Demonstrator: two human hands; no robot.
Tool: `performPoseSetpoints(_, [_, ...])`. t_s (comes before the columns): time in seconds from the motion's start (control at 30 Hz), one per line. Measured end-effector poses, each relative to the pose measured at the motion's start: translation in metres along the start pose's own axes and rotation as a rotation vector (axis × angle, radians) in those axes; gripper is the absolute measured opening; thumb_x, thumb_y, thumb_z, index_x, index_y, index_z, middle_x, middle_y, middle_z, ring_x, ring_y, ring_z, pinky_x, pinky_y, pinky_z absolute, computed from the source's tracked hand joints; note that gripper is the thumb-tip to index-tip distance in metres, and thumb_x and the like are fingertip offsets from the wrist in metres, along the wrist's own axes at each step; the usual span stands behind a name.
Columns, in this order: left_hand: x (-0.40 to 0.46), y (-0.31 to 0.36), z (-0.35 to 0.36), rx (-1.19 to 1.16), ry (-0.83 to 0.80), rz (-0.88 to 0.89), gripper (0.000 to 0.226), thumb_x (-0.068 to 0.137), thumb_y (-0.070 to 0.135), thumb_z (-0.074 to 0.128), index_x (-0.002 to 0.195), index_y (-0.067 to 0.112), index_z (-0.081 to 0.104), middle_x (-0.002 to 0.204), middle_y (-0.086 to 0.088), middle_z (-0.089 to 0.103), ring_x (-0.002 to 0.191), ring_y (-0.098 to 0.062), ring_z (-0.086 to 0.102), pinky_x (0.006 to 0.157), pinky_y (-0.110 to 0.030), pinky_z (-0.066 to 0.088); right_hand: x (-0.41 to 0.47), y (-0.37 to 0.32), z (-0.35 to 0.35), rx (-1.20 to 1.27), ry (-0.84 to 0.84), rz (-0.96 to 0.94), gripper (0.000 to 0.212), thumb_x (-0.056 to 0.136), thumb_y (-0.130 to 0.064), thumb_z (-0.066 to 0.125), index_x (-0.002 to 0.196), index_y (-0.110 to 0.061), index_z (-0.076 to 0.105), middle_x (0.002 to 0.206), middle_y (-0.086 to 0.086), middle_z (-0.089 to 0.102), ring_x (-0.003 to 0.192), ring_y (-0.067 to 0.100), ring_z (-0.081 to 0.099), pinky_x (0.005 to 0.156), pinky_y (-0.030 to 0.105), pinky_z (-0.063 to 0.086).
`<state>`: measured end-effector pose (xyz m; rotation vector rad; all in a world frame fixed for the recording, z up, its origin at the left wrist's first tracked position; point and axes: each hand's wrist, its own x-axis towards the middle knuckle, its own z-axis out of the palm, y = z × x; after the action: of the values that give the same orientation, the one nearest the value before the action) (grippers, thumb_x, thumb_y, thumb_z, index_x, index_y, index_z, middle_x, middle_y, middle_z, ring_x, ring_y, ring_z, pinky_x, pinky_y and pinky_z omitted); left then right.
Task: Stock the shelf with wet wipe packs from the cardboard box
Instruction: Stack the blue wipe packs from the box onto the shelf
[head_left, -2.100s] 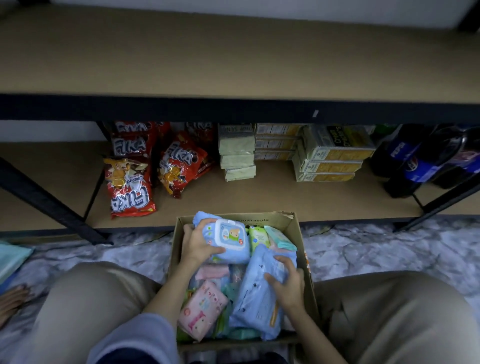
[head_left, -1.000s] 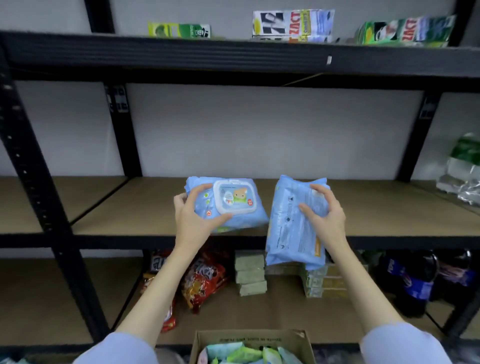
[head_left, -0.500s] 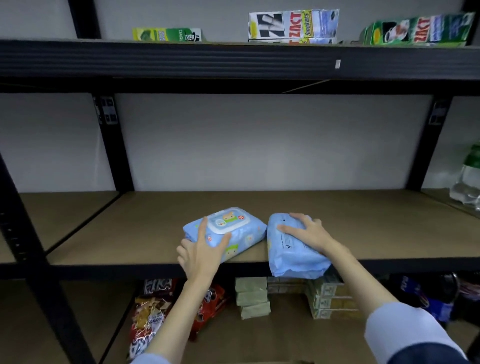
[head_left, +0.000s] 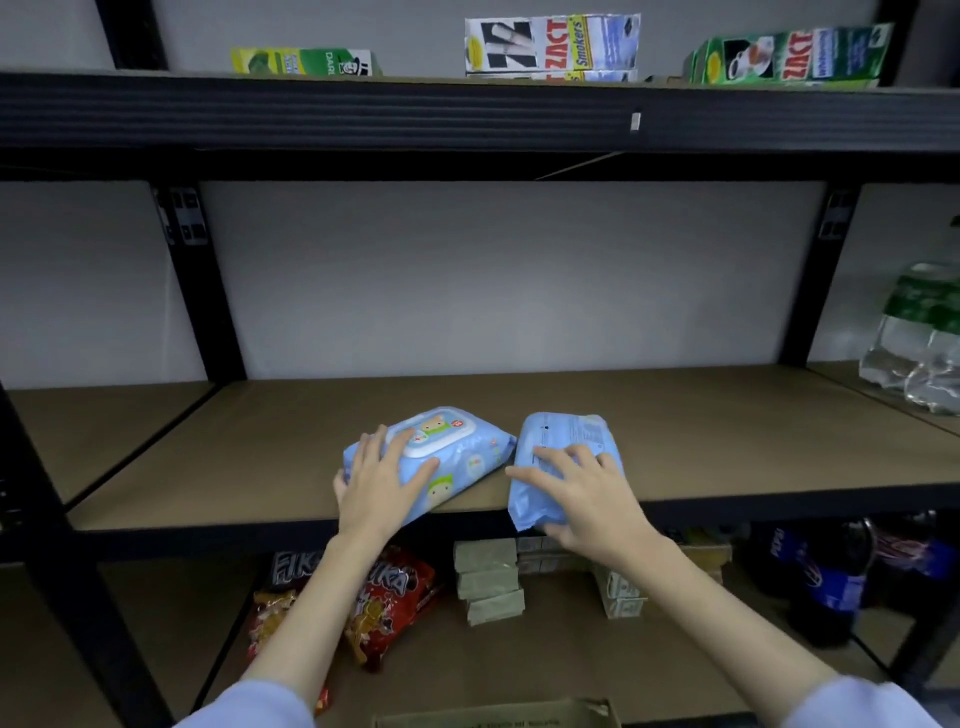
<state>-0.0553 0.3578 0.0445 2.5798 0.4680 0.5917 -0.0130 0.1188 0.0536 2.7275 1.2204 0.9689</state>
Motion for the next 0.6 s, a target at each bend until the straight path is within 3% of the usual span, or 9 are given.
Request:
performPoseSetpoints(0.07, [-0.001,-0.001,0.002,-0.003,0.012,-0.001,0.055,0.089,0.058,0.040,0.139,0.038,0.031,0.155,0.006,0.016,0.144,-0.015,0.006,0.111,-0.047,0.015,0.002,0.006,-0.005,0.154,0.139,0.062,0.066,0.053,-0.040,0.075,0.114,-0.043,0.050,0.105,-0.007,0.066,0.079,0.021,0.065,0.055,0.032,0.051])
performPoseSetpoints(0.13, [0.000,-0.001,0.002,0.004,0.016,-0.007,0.055,0.089,0.059,0.039,0.139,0.038,0.031,0.154,0.006,0.017,0.144,-0.015,0.007,0.111,-0.048,0.016,0.003,0.017,-0.016,0.400,0.296,0.225,0.051,0.070,-0.039,0.066,0.118,-0.043,0.051,0.114,-0.014,0.062,0.097,0.011,0.062,0.072,0.030,0.053])
performPoseSetpoints(0.2, [0.001,0.000,0.002,0.010,0.019,-0.013,0.054,0.089,0.059,0.039,0.139,0.038,0.031,0.154,0.006,0.018,0.144,-0.014,0.008,0.111,-0.049,0.018,0.003,0.034,-0.024,0.769,0.471,0.387,0.045,0.078,-0.031,0.071,0.120,-0.033,0.055,0.121,-0.013,0.059,0.111,0.004,0.055,0.091,0.023,0.046])
performPoseSetpoints(0.27, [0.000,0.001,0.003,0.009,0.024,-0.018,0.054,0.089,0.059,0.040,0.139,0.038,0.031,0.153,0.007,0.019,0.143,-0.014,0.008,0.110,-0.049,0.019,0.000,0.049,-0.029,1.078,0.584,0.539,0.048,0.080,-0.016,0.072,0.124,-0.026,0.054,0.126,-0.008,0.056,0.115,0.007,0.054,0.095,0.023,0.045])
performPoseSetpoints(0.33, [0.000,0.002,0.004,0.008,0.027,-0.022,0.054,0.089,0.058,0.040,0.138,0.038,0.032,0.153,0.007,0.019,0.143,-0.014,0.009,0.109,-0.049,0.020,-0.008,0.053,-0.025,1.259,0.571,0.654,0.044,0.084,-0.013,0.066,0.124,-0.026,0.053,0.125,-0.011,0.056,0.114,0.002,0.054,0.096,0.026,0.048])
performPoseSetpoints(0.4, [0.000,0.003,0.003,0.009,0.021,-0.027,0.054,0.089,0.058,0.040,0.139,0.038,0.031,0.153,0.007,0.018,0.143,-0.014,0.008,0.109,-0.049,0.019,-0.019,0.055,-0.012,1.265,0.503,0.732,0.036,0.087,-0.014,0.062,0.121,-0.025,0.056,0.121,-0.019,0.056,0.112,-0.005,0.052,0.103,0.035,0.044])
performPoseSetpoints(0.47, [0.000,0.003,0.003,0.013,0.013,-0.030,0.054,0.089,0.059,0.040,0.139,0.039,0.031,0.154,0.007,0.018,0.143,-0.014,0.008,0.109,-0.049,0.019,-0.027,0.058,-0.004,1.250,0.432,0.765,0.032,0.089,-0.017,0.059,0.120,-0.026,0.057,0.122,-0.015,0.055,0.115,0.001,0.049,0.105,0.040,0.041])
performPoseSetpoints(0.6, [0.000,0.004,0.002,0.018,0.008,-0.030,0.054,0.089,0.059,0.039,0.139,0.039,0.031,0.154,0.007,0.017,0.143,-0.014,0.008,0.108,-0.050,0.019,-0.033,0.059,-0.002,1.106,0.127,0.810,0.037,0.086,-0.028,0.063,0.121,-0.033,0.054,0.125,0.004,0.039,0.112,0.011,0.044,0.089,0.021,0.040])
